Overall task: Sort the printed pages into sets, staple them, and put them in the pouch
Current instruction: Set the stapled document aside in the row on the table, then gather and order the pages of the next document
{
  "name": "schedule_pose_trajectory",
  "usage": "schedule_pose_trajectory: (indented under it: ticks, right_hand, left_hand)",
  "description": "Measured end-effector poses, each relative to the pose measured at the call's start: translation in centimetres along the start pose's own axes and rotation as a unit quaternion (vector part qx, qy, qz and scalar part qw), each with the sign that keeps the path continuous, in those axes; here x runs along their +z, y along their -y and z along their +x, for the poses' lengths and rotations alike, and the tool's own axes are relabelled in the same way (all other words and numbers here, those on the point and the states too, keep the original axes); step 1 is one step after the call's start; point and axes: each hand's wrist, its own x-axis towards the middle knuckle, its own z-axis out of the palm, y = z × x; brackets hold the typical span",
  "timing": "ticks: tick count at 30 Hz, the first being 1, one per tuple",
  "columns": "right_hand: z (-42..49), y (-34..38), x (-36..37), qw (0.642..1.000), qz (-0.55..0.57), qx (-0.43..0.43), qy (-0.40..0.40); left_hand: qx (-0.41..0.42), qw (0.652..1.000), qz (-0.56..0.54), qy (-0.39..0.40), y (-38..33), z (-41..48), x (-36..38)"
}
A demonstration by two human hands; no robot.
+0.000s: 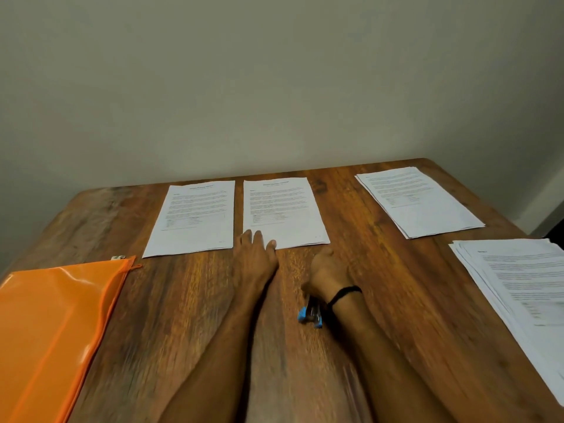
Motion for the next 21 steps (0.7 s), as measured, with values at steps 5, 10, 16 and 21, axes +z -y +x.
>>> schedule_pose_trajectory:
  ticks: [5,10,16,21]
  right_hand:
    - [2.8,4.1,-2.9,0.98,-0.041,-0.152,-0.119]
    - [7.9,9.5,-4.0,0.967,-0.081,-0.205,-0.13]
    - [12.6,8.5,-0.4,0.973,-0.095,-0.193,-0.081]
    - [14.7,4.7,-1.0,0.971,0.116,-0.186,-0.096]
  left_hand:
    - [-0.01,1.0,0.009,0.012,0.1,0.2,0.2]
    - [-0.014,1.0,0.019,0.017,0.4,0.4,0.5]
    - [0.021,0.999,0.019,-0.024,0.6,0.6,0.6]
    - [0.015,0.999,0.034,-0.015,0.6,0.8,0.8]
